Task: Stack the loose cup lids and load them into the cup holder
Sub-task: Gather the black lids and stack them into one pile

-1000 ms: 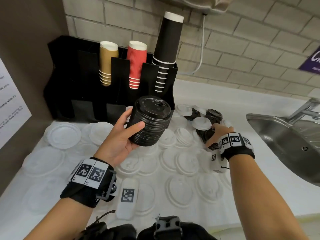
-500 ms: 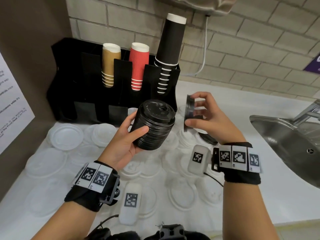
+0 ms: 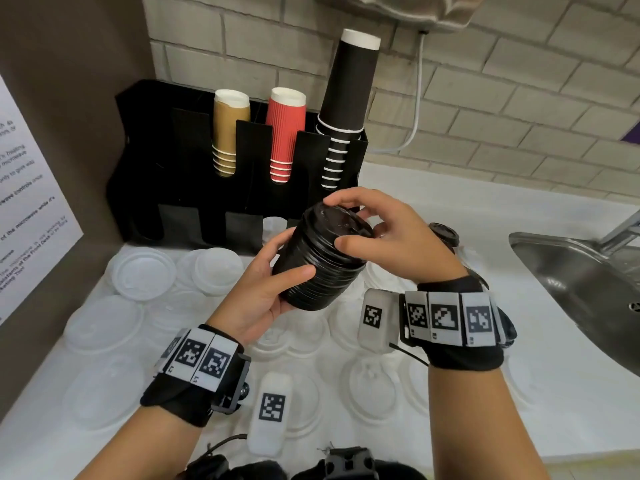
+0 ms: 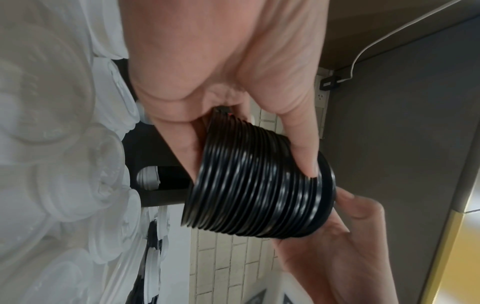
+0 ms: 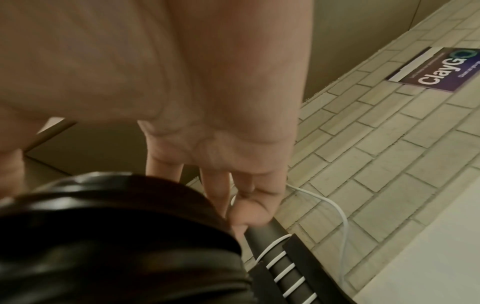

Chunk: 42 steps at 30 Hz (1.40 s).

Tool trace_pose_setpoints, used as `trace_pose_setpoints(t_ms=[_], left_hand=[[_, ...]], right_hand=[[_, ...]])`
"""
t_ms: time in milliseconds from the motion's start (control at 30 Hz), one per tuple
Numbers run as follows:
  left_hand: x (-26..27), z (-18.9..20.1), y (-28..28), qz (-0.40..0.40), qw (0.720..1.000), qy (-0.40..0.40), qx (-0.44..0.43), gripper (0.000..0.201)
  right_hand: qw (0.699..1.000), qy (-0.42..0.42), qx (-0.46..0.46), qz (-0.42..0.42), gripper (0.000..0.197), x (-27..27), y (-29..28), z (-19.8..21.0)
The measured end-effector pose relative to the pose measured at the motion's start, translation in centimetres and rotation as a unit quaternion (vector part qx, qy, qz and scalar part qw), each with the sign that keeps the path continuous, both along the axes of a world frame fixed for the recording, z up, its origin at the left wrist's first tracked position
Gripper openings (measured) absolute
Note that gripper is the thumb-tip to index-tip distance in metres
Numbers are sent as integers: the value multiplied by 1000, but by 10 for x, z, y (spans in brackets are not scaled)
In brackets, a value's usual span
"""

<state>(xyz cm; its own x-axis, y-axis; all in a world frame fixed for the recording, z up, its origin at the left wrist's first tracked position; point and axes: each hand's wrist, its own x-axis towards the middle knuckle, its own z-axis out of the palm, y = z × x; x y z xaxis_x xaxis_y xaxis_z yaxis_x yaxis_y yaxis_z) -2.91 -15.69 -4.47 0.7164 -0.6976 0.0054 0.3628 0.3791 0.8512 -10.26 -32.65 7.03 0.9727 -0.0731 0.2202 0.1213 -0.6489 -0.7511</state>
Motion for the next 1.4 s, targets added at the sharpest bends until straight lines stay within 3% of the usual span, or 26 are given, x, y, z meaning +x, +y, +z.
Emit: trace_pose_setpoints(t_ms=[233, 533, 633, 700, 800, 900, 967, 1067, 1267, 1400], left_hand=[[-1, 0, -5, 1, 1000, 20, -13, 66], [-7, 4, -16, -16, 1000, 17, -21, 55], [-10, 5, -20, -11, 1000, 15, -15, 64], [-10, 6, -21, 0, 1000, 17, -17, 68], [-9, 7, -21, 20, 998, 37, -37, 64], [-9, 8, -21, 29, 998, 37, -39, 67], [-10, 9, -21, 33, 998, 33, -35, 68], [-11, 9, -21, 32, 999, 30, -27, 70], [-11, 7, -23, 34, 999, 34, -15, 69], [-11, 5, -22, 39, 999, 32, -17, 66]], right_hand=[[1000, -9, -11, -8, 48, -2, -1, -3], [999, -3, -22, -24, 40, -8, -8, -4], [1000, -6, -18, -21, 46, -15, -17, -7], [996, -28, 26, -78, 48, -23, -36, -10], [951, -58, 97, -289, 41, -34, -91, -26], [885, 85, 80, -450, 51, -50, -146, -53], [861, 202, 56, -464, 59, -58, -166, -70], [853, 284, 33, -437, 59, -62, -171, -85], [852, 335, 5, -403, 42, -61, -172, -93], [827, 280, -40, -486, 35, -71, -185, -91]])
